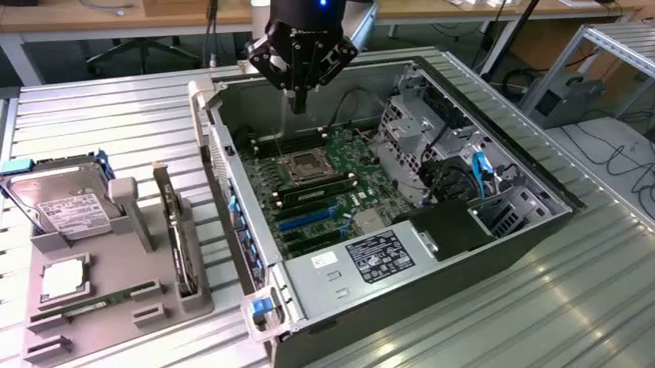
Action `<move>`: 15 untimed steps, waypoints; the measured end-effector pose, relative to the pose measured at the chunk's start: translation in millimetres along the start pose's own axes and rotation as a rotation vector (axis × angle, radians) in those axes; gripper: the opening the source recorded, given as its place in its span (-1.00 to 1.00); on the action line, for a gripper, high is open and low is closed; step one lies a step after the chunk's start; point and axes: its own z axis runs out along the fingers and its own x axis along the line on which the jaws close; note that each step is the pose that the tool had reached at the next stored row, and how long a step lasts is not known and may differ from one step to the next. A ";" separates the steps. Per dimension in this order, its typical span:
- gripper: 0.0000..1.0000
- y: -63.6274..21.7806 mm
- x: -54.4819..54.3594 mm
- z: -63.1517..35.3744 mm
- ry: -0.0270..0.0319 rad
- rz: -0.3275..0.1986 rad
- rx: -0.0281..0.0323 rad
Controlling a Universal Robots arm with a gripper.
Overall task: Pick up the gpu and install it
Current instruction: 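Reach for the gpu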
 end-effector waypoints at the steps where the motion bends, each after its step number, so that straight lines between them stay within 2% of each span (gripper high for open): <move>1: -0.79 -0.1 0.9 0.0 0.0000 0.000 0.0000; 15: -0.79 -0.7 9.7 -0.3 0.0000 0.000 0.0000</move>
